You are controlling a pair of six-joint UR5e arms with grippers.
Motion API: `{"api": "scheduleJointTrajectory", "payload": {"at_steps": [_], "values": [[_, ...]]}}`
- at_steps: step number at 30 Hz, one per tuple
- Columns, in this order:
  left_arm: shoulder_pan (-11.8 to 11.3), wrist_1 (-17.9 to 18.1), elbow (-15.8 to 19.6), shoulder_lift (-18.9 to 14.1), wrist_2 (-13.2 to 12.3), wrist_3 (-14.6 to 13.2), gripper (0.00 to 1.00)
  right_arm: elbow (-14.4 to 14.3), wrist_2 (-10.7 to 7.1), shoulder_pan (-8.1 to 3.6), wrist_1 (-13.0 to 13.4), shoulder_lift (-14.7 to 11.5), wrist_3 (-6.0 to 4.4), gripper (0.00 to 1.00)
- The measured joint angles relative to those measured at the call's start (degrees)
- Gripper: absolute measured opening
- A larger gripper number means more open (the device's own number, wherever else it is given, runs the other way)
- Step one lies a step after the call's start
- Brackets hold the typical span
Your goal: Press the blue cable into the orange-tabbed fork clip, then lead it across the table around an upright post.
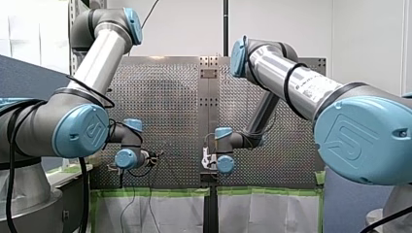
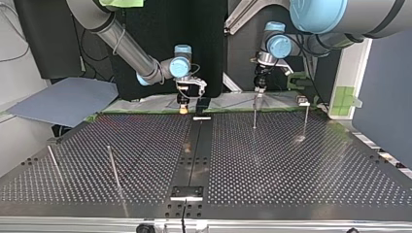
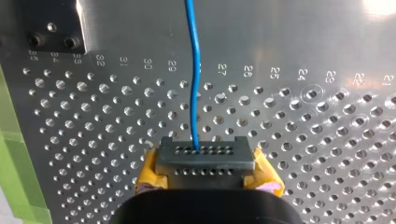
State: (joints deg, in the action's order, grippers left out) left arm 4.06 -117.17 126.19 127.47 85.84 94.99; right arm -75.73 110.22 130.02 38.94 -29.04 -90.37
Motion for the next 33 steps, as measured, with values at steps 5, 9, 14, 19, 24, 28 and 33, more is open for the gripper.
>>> {"api": "scheduleJointTrajectory", "payload": {"at_steps": [5,9,14,19,24,28,33], "values": [[0.21,-0.14,0.00,0.00,-0.01,-0.48,1.00,0.00,0.00,0.01,0.06,0.04,0.00,0.00],[0.83,-0.22,0.00,0.00,-0.03,-0.91,1.00,0.00,0.00,0.01,0.00,0.06,0.00,0.00],[1.99,-0.05,-0.06,0.00,0.02,-0.96,1.00,-0.01,0.00,0.02,0.00,0.06,0.00,0.00],[3.25,-0.04,-0.37,0.00,1.06,-0.94,1.00,-0.01,0.00,0.08,0.08,0.10,0.00,0.00],[4.61,0.32,-0.66,0.00,2.88,-0.83,1.00,-0.01,0.00,0.14,0.03,0.15,0.00,0.00],[5.71,0.42,-1.51,0.00,4.52,-0.45,1.00,-0.01,0.00,0.21,0.05,0.16,0.00,0.00],[7.22,0.29,-2.98,0.00,6.73,0.12,1.00,-0.01,0.00,0.26,0.08,0.22,-0.01,0.00]]}}
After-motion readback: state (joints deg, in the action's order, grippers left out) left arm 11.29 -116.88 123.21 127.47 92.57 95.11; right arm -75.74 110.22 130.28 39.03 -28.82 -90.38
